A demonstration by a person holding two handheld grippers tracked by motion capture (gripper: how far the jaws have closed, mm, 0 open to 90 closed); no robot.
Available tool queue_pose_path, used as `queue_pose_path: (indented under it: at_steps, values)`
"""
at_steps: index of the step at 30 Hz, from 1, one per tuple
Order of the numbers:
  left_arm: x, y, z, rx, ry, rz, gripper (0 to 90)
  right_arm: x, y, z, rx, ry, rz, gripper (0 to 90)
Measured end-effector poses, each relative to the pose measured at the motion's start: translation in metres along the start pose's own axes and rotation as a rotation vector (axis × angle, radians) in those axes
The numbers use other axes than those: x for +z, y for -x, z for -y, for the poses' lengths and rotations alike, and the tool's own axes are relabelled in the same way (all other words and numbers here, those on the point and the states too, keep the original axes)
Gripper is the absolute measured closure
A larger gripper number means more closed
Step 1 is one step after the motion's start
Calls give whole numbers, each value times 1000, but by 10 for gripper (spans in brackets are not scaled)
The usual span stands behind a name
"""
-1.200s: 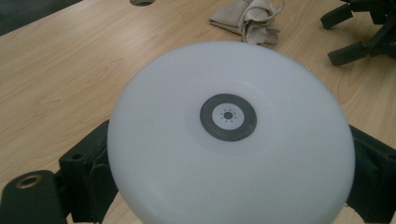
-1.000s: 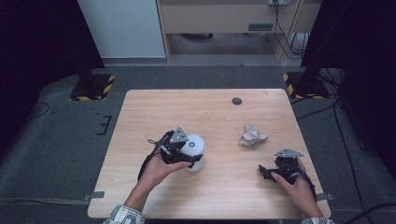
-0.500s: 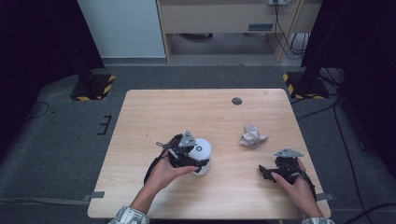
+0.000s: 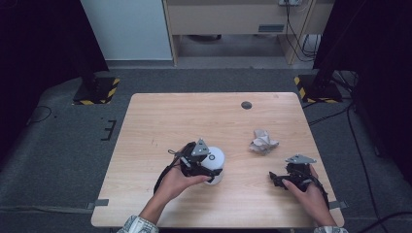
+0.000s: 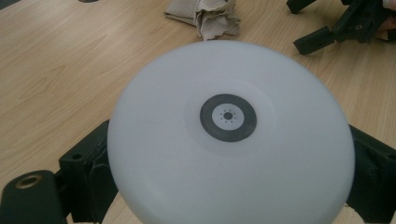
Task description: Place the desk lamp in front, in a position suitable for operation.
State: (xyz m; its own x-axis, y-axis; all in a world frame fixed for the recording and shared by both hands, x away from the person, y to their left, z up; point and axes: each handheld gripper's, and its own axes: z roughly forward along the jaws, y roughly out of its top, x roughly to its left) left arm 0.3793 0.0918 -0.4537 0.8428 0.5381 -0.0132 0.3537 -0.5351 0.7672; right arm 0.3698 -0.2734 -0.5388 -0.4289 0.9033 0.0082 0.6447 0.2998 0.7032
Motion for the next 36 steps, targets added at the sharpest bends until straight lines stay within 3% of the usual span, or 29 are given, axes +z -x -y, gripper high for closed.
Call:
queue_pose_path:
  at_steps: [27, 36]
  values:
    - [8, 5, 2, 6, 2, 27, 77, 0, 0, 0, -2, 1, 1, 19]
    - [9, 4, 7, 8, 56, 38, 37, 0, 0, 0, 0, 0, 0, 19]
